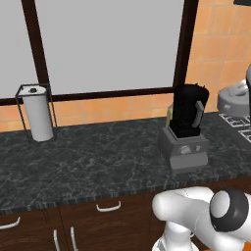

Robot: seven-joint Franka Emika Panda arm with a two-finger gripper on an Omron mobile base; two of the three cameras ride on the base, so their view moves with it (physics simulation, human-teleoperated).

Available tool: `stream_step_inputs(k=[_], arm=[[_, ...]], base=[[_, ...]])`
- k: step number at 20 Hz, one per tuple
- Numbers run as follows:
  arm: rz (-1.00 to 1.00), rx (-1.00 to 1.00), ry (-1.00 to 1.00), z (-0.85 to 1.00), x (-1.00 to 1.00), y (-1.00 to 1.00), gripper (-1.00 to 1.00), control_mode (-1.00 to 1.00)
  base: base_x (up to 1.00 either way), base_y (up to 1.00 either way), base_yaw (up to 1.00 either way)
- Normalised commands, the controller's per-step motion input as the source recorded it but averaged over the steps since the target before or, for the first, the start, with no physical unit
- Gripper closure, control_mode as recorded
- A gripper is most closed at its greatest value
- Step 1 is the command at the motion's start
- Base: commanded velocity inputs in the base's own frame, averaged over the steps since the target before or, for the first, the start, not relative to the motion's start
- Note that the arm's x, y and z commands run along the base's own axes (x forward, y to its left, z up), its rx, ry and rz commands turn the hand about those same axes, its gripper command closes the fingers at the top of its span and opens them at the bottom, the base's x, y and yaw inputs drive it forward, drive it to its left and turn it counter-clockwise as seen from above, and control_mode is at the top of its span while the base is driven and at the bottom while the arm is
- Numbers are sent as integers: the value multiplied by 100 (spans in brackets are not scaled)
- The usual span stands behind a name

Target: Close the lid blender by securely placing the lid on top.

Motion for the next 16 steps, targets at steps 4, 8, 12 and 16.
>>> stream_step_inputs(k=[4, 8, 12, 16], arm=[[0, 11, 0, 58, 0, 19, 100, -100], [0, 9, 0, 51, 0, 28, 100, -100], [-1, 6, -1, 27, 7, 26, 100, -100], [-3, 0, 0, 11, 33, 28, 100, -100]], base=[[0, 0, 0], [0, 0, 0], [0, 0, 0], [0, 0, 0]])
